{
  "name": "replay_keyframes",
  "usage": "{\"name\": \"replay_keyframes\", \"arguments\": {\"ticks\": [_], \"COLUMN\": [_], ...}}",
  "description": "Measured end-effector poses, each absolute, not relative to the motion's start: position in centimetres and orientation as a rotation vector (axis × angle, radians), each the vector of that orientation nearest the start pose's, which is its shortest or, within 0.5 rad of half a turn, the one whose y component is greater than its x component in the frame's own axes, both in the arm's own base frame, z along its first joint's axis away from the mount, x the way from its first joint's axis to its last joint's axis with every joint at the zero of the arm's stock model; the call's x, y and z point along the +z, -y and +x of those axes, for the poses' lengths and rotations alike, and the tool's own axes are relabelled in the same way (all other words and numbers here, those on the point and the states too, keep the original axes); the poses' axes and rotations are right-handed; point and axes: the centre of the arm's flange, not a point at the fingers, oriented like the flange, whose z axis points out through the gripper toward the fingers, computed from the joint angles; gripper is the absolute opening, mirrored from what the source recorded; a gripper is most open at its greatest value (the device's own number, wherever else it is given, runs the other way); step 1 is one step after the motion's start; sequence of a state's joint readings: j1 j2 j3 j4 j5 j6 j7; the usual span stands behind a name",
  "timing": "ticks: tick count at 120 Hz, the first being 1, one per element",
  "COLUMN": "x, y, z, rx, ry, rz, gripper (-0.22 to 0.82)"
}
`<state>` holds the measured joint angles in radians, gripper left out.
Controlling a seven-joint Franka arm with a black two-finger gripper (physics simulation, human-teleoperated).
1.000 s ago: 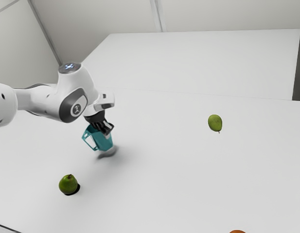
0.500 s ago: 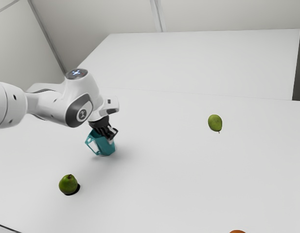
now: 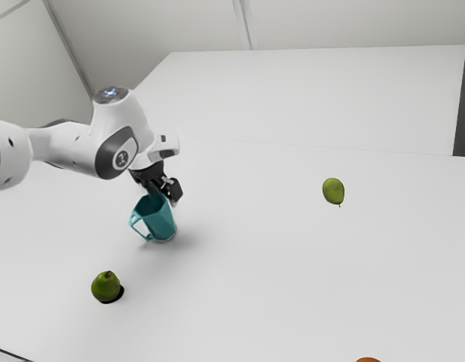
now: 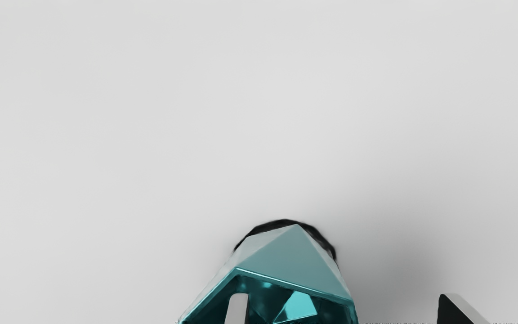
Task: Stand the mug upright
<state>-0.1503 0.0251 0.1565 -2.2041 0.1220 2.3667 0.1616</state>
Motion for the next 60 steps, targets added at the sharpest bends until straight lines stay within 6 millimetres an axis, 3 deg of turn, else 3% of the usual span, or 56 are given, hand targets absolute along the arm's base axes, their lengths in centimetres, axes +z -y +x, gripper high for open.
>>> {"name": "replay_keyframes", "arguments": {"ticks": [32, 50, 60], "x": [45.2, 52.0, 54.8], "y": [-0.5, -0.9, -1.6], "z": [56.0, 56.8, 56.8], "rx": [-0.236, -0.282, -0.272], "ry": [-0.358, -0.331, -0.301], "rz": [-2.988, -2.978, -2.977], "gripper": [0.56, 0.58, 0.59]}}
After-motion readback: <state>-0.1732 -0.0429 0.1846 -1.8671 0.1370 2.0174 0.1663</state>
